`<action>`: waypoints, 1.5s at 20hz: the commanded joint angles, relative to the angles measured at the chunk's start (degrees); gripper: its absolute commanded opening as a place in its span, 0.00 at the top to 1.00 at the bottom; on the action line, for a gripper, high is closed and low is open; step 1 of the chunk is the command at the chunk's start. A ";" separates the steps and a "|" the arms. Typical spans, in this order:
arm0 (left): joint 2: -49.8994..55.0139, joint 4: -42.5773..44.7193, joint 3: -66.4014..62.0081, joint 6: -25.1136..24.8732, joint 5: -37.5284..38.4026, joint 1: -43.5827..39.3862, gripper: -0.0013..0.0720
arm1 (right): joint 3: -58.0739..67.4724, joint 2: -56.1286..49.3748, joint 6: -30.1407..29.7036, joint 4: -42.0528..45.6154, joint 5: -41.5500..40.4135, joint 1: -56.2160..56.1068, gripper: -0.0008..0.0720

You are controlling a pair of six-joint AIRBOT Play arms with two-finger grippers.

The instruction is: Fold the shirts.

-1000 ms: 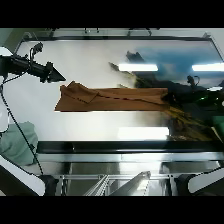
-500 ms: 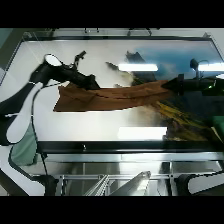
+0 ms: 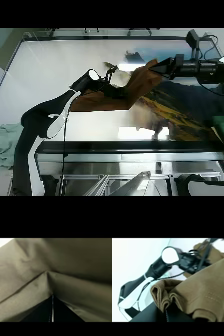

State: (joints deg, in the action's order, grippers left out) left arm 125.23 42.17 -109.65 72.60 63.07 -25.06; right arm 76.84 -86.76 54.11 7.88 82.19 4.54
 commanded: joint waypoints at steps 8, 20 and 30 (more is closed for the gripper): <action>-24.76 -1.66 -2.89 1.33 28.61 22.93 0.97 | 0.15 -2.78 -4.07 -1.03 -36.85 -25.99 0.96; -46.36 -1.75 20.04 -2.95 23.28 39.21 0.97 | 15.67 -18.69 -23.10 -14.29 -40.89 -43.30 0.95; -53.92 -1.77 36.44 -7.06 21.79 34.14 0.97 | -0.87 -2.99 21.16 37.09 -20.41 -15.45 0.72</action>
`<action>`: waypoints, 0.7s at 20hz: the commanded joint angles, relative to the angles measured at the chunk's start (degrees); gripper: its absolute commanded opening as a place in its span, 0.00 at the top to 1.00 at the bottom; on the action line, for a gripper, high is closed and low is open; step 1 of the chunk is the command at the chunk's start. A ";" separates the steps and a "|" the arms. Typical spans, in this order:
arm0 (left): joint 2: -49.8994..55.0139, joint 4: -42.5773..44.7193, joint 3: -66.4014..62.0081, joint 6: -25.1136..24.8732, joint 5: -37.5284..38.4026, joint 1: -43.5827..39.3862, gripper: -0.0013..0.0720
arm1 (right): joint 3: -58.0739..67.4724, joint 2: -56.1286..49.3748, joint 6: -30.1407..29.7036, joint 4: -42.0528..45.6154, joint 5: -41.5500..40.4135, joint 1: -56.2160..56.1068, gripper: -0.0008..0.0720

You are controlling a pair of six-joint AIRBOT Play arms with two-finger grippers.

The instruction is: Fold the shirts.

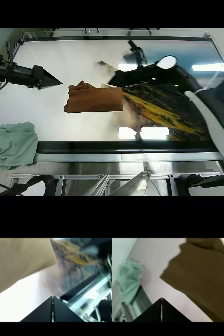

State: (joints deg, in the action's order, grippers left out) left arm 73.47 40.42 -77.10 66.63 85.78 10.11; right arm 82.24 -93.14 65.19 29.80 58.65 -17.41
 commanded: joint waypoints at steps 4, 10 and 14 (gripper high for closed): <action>-3.78 0.07 6.34 -1.31 -2.99 -0.96 0.97 | -8.61 -2.43 10.29 14.95 2.21 8.72 0.04; -3.78 0.07 6.34 -2.67 -3.43 -0.98 0.97 | -8.59 -14.51 0.04 -4.22 0.55 5.01 0.04; -3.76 0.07 6.34 -3.56 -3.45 -0.96 0.97 | -8.50 -18.12 -8.11 -19.02 -1.90 1.42 0.11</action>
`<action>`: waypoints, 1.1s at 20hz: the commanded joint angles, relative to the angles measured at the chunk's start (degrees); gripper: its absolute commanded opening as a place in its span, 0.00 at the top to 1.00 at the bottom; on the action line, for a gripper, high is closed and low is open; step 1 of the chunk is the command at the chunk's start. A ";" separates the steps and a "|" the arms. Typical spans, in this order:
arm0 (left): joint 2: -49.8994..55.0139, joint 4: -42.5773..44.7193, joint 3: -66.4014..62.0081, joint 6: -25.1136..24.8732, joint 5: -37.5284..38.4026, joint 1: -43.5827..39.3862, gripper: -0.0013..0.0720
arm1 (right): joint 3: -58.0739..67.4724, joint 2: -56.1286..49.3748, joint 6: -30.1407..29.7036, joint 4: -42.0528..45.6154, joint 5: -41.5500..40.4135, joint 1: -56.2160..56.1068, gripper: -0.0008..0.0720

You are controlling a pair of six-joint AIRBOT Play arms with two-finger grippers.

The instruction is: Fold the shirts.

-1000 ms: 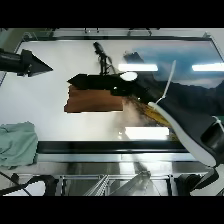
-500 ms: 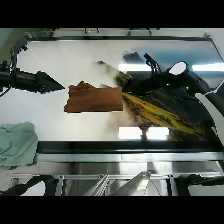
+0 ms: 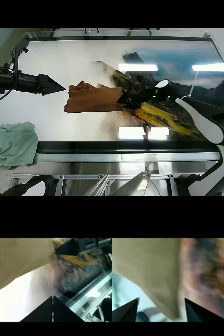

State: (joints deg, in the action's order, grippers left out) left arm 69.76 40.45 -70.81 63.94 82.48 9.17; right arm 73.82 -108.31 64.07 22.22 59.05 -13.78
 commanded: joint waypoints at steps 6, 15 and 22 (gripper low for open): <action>-0.04 0.04 0.04 -0.92 0.13 -0.02 0.97 | 3.04 -3.85 -12.72 -19.06 -2.08 -4.17 0.96; -0.07 0.50 0.04 -0.90 4.70 -0.02 0.97 | 2.97 27.87 4.04 6.23 5.31 6.16 0.96; -0.04 0.48 0.04 -0.87 6.08 -0.04 0.97 | 3.04 54.86 26.36 40.13 19.08 44.68 0.96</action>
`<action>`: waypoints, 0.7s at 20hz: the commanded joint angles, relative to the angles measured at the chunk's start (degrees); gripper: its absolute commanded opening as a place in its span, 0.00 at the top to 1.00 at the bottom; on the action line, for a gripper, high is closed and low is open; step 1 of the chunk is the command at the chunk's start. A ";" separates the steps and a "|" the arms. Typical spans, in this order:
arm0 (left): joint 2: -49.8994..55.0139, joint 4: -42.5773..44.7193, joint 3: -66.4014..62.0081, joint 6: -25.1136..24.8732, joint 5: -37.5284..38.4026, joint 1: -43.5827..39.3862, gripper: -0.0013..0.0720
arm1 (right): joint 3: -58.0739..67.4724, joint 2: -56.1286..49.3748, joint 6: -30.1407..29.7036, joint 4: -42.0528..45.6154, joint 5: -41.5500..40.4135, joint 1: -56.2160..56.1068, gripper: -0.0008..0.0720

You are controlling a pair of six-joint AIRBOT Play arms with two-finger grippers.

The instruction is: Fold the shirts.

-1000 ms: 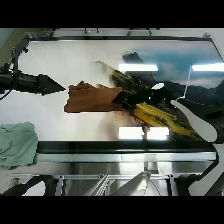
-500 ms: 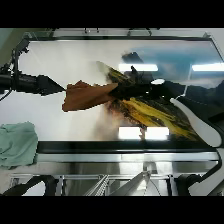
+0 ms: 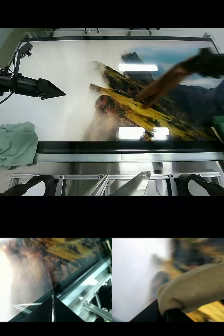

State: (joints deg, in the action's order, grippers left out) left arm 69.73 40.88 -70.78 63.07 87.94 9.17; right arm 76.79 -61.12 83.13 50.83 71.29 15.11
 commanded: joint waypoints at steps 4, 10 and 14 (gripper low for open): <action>-0.02 0.04 0.02 0.00 0.55 -0.02 0.97 | 0.07 2.91 0.79 7.58 1.88 35.01 0.96; -0.02 0.04 0.02 0.00 0.33 -0.02 0.97 | 14.58 -15.34 -7.34 0.37 -2.89 40.15 0.96; -0.02 0.07 0.02 -0.02 -1.44 -0.02 0.97 | 41.16 -25.68 -2.62 0.44 6.56 40.15 0.96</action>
State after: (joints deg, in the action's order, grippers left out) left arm 69.73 40.91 -70.78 63.07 88.05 9.17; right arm 101.62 -79.59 78.59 51.79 71.94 54.52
